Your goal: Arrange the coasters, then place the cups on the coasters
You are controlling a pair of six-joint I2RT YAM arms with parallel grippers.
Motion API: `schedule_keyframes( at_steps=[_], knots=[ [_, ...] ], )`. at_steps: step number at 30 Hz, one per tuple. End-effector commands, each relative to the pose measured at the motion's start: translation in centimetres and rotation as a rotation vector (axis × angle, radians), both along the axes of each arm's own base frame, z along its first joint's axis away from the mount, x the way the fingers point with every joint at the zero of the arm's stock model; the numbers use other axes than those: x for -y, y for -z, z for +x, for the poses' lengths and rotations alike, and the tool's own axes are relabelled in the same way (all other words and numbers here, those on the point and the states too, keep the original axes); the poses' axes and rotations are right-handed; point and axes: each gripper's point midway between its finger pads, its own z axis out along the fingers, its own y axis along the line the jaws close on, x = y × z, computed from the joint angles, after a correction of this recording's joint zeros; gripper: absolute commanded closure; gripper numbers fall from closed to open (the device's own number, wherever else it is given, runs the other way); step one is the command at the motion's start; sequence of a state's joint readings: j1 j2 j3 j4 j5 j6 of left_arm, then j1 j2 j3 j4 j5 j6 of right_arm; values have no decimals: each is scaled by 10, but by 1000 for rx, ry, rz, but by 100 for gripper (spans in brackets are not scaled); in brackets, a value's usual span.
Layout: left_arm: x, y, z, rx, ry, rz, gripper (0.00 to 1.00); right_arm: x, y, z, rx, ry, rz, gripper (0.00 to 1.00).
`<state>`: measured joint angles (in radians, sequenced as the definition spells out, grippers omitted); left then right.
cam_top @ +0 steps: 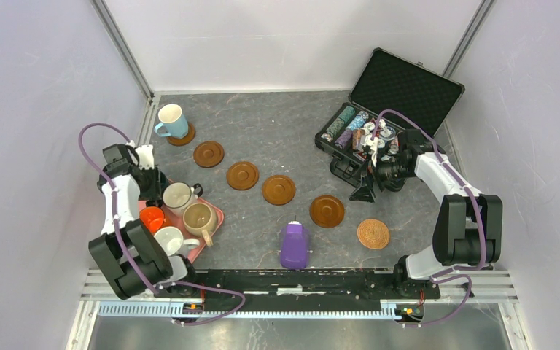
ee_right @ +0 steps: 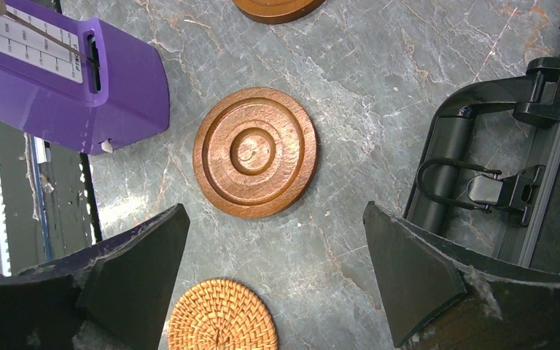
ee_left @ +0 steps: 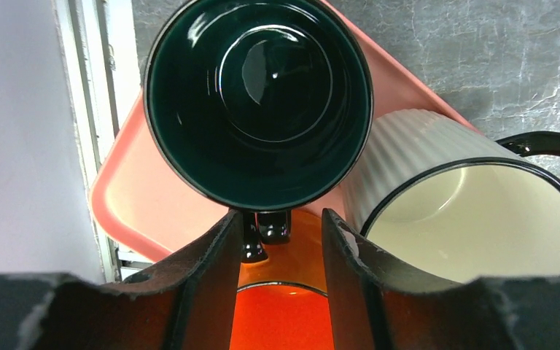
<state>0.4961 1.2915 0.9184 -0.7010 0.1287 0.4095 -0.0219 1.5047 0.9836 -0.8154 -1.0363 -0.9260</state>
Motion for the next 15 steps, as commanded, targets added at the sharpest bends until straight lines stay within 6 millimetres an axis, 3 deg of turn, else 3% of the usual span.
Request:
schedule_keyframes(
  at_steps=[1, 9, 15],
  knots=[
    [-1, 11, 1, -21, -29, -16, 51, -1, -3, -2, 12, -10, 20, 2],
    [3, 28, 1, -47, -27, -50, 60, -1, -1, -1, 4, -8, 20, 2],
    [1, 36, 3, -61, -34, -57, 61, -1, -1, -1, -2, -7, 21, 2]
  ],
)
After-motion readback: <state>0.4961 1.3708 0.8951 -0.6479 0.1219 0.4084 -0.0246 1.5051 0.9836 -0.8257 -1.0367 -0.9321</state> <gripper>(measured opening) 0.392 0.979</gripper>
